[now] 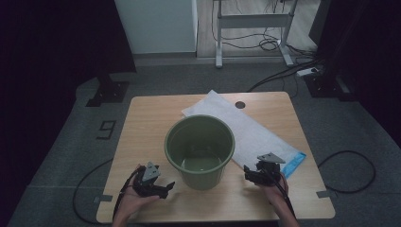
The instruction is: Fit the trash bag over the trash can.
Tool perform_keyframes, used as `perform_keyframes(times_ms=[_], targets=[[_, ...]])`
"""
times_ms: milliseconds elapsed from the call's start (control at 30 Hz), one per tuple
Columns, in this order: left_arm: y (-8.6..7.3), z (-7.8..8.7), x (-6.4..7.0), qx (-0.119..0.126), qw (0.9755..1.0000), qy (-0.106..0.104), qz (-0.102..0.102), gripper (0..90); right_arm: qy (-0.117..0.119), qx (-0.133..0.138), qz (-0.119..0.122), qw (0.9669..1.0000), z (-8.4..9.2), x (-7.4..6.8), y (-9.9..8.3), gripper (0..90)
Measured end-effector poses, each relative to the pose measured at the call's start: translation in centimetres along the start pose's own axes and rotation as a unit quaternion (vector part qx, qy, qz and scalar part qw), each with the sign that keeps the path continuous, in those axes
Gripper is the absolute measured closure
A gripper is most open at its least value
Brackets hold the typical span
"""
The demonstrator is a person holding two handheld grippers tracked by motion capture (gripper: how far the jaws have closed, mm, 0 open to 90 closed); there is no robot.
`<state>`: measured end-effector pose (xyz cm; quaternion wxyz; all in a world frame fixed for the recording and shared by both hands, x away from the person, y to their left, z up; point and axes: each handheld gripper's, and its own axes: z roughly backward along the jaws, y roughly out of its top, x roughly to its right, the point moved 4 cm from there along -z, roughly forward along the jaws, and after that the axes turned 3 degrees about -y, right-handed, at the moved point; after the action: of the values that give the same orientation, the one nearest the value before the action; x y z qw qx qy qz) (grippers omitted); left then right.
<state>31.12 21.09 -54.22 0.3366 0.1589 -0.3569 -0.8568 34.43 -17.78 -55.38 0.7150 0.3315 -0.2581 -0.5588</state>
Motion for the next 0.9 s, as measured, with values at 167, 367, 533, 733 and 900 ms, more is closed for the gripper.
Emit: perform_keyframes(times_ms=[167, 367, 533, 733, 900], targets=[[-0.5, 0.4, -0.7, 0.002, 0.9999, 0.003, 0.013, 9.8, -0.028, -0.032, 0.017, 0.9990, -2.2, -0.4, 0.3, 33.9], [-0.9, 0.5, -1.0, 0.000, 0.9997, 0.005, 0.026, 10.4, -0.023, -0.045, 0.003, 0.9987, -2.2, 0.7, -0.6, 49.9], [-1.1, 0.8, -0.9, -0.001, 0.9996, 0.005, 0.027, 10.4, -0.043, -0.032, -0.024, 0.9983, -0.6, 2.4, -2.0, 60.4], [-1.5, 1.1, -1.1, 0.000, 0.9993, 0.006, 0.038, 10.4, -0.053, -0.034, -0.029, 0.9976, 2.6, 4.9, -4.8, 56.1], [-1.5, 1.2, -1.2, 0.005, 0.9990, 0.003, 0.044, 10.4, -0.065, -0.039, -0.033, 0.9966, 4.8, 6.2, -6.7, 48.0]])
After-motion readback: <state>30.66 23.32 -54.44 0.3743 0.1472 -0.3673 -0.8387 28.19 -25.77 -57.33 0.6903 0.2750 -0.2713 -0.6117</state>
